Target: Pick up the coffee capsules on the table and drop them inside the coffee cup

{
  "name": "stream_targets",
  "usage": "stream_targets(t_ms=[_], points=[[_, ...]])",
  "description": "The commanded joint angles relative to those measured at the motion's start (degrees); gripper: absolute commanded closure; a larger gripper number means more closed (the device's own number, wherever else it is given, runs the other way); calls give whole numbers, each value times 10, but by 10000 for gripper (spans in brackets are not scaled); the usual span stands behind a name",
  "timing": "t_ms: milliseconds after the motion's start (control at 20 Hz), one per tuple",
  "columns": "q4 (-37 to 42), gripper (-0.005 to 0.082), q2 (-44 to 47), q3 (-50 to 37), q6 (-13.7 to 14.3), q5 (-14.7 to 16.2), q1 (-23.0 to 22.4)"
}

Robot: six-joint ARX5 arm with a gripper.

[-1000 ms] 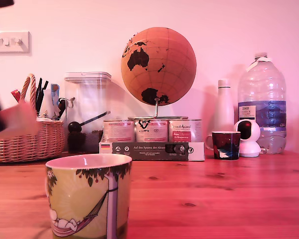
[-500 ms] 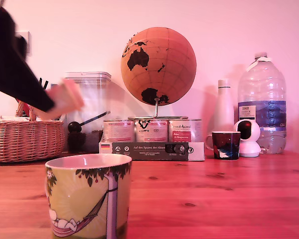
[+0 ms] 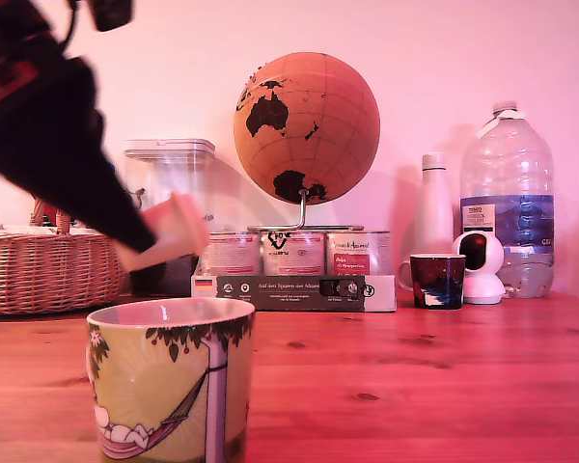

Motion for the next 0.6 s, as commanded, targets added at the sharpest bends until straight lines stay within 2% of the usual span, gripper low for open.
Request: stream_targets(t_ms=[0,400,550], points=[[-21,574,17,27,-5,-8,-5],[-131,574,113,123,-4,-54,-37],[-139,574,127,130,-3,-56,-47]])
